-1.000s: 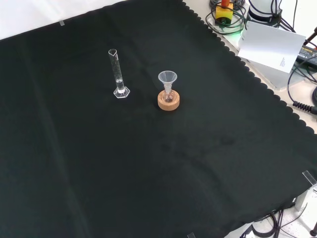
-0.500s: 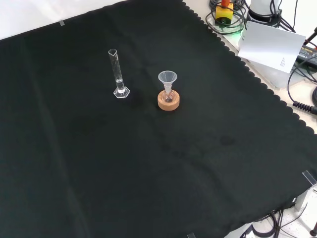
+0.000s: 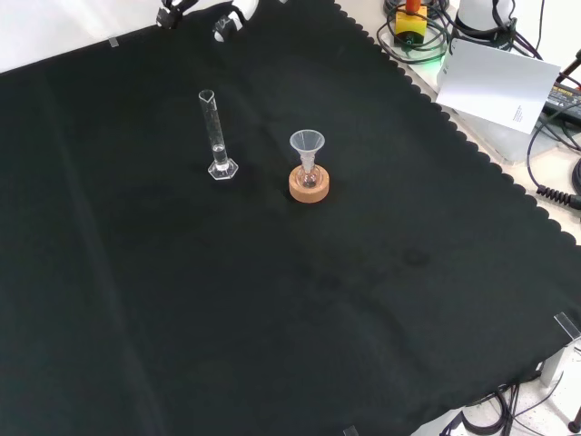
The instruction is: Pick up the graduated cylinder.
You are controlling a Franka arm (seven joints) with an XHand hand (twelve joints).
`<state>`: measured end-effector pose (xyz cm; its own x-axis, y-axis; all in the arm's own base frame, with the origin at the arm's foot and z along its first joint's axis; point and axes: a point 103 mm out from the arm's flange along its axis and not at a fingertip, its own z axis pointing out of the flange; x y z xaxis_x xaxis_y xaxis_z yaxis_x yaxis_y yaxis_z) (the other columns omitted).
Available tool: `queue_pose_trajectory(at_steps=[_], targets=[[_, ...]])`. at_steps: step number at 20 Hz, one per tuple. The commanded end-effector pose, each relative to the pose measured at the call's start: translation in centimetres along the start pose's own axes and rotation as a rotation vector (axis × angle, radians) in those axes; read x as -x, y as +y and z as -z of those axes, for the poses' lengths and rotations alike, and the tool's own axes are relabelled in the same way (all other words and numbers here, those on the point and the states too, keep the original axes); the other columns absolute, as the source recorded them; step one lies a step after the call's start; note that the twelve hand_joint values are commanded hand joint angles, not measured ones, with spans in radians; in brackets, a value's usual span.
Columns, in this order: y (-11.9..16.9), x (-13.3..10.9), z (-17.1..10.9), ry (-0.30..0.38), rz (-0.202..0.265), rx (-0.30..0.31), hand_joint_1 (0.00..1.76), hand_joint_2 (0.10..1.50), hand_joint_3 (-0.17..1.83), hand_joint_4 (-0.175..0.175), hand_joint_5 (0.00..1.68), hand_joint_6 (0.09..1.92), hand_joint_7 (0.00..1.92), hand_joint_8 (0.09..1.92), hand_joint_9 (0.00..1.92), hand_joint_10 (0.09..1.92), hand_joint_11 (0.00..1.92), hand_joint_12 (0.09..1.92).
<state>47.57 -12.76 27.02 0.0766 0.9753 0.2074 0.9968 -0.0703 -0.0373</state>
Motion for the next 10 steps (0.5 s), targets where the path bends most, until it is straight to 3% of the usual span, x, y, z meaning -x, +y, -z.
queue_pose_trajectory(at_steps=[1, 5, 10], targets=[[2.5, 2.3, -3.0, 0.081, 0.015, 0.055, 0.43, 1.01, 0.28, -0.033, 0.35, 0.09, 0.15, 0.62, 0.43, 0.63, 0.25, 1.34], [2.6, 3.1, -4.3, 0.127, 0.038, 0.085, 0.44, 0.99, 0.28, -0.032, 0.35, 0.09, 0.17, 0.62, 0.46, 0.64, 0.26, 1.35], [2.5, 3.8, -6.1, 0.153, 0.071, 0.075, 0.46, 0.95, 0.28, -0.034, 0.36, 0.09, 0.2, 0.63, 0.49, 0.64, 0.28, 1.35]])
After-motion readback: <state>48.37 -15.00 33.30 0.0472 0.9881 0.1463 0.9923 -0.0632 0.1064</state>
